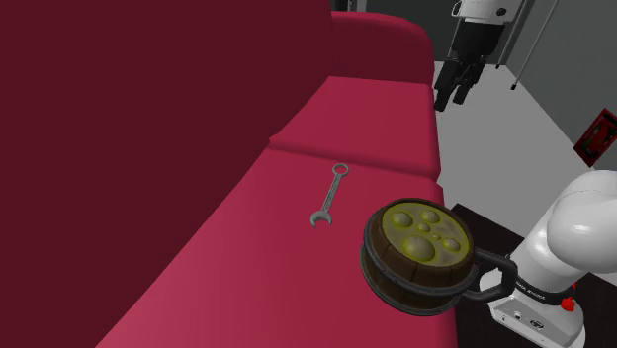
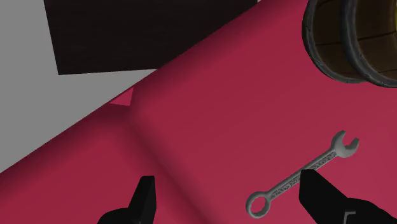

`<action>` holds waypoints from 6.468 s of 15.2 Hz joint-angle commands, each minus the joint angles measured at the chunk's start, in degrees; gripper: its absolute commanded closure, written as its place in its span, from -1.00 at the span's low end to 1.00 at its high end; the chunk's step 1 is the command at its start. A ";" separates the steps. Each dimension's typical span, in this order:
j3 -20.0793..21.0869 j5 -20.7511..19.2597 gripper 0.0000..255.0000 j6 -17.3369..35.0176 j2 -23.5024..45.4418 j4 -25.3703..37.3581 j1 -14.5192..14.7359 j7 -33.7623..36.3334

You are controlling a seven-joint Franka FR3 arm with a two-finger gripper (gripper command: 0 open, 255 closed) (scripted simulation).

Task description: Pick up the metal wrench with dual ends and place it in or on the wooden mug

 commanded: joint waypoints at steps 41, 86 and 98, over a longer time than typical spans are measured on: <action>44.94 -1.58 -1.00 43.15 37.22 -1.53 -17.01 82.72; 40.27 2.66 1.00 16.27 28.84 18.48 -16.79 78.94; 38.35 5.86 1.00 8.91 22.62 20.50 -15.36 78.56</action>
